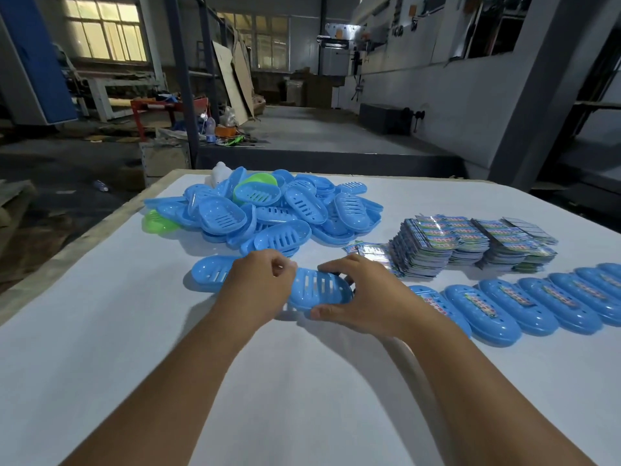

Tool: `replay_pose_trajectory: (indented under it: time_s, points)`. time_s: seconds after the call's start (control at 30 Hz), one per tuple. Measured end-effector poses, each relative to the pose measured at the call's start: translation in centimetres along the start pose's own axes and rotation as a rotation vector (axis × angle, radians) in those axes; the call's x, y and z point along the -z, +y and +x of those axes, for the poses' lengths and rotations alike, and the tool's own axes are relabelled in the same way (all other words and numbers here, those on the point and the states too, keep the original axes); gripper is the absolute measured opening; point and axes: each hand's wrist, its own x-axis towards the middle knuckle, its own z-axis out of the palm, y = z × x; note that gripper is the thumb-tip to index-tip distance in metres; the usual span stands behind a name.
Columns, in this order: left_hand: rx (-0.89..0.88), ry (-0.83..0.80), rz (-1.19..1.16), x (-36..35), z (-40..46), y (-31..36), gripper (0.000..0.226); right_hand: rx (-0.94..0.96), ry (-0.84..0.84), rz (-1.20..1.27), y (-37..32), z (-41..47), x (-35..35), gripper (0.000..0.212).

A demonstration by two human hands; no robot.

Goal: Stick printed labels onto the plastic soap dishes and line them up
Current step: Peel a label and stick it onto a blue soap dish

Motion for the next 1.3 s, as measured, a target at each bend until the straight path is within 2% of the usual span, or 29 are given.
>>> replay_pose_trajectory:
  time_s: [0.07,0.17,0.23,0.3,0.4,0.5,0.7,0.83,0.93,1.03,1.2,1.3]
  points:
    - [-0.184,-0.009,0.188,-0.4,-0.6,0.0,0.023,-0.009,-0.032,-0.009,0.3,-0.1,0.2,0.078]
    - [-0.383,-0.170,0.298,-1.1,-0.9,-0.2,0.025,-0.003,-0.075,-0.002,0.4,-0.2,0.3,0.072]
    - [-0.368,-0.229,0.282,-1.0,-0.9,-0.1,0.022,-0.058,-0.130,0.012,0.3,-0.3,0.7,0.082]
    - [-0.353,-0.249,0.279,-0.7,-0.9,-0.1,0.019,-0.161,-0.112,0.032,0.6,-0.1,1.4,0.085]
    - [-0.348,-0.260,0.329,-0.4,-0.8,0.0,0.017,-0.251,0.092,-0.100,1.9,0.3,2.2,0.052]
    - [-0.329,-0.262,0.334,-0.3,-0.8,-0.2,0.017,-0.359,0.122,-0.271,2.4,0.7,2.1,0.028]
    - [-0.289,-0.235,0.318,-0.3,-0.7,-0.3,0.028,-0.459,0.122,-0.269,2.4,0.9,1.8,0.029]
    - [-0.272,-0.143,0.215,-0.7,-0.5,-0.3,0.022,-0.533,0.194,-0.271,1.7,1.0,2.3,0.022]
    - [-0.188,-0.063,0.048,-0.9,-0.1,-0.1,0.028,-0.416,0.387,-0.325,0.7,0.8,2.7,0.028]
    - [-0.072,-0.042,-0.144,-1.1,0.0,0.0,0.040,-0.195,0.535,-0.239,-1.0,0.4,2.3,0.020]
    - [0.084,0.010,-0.258,-0.8,1.0,0.7,0.053,0.076,0.340,-0.115,-3.1,-0.2,0.4,0.008]
    - [0.049,0.066,-0.256,-0.8,1.2,0.8,0.040,0.129,0.272,-0.057,-3.2,-0.2,-0.2,0.014]
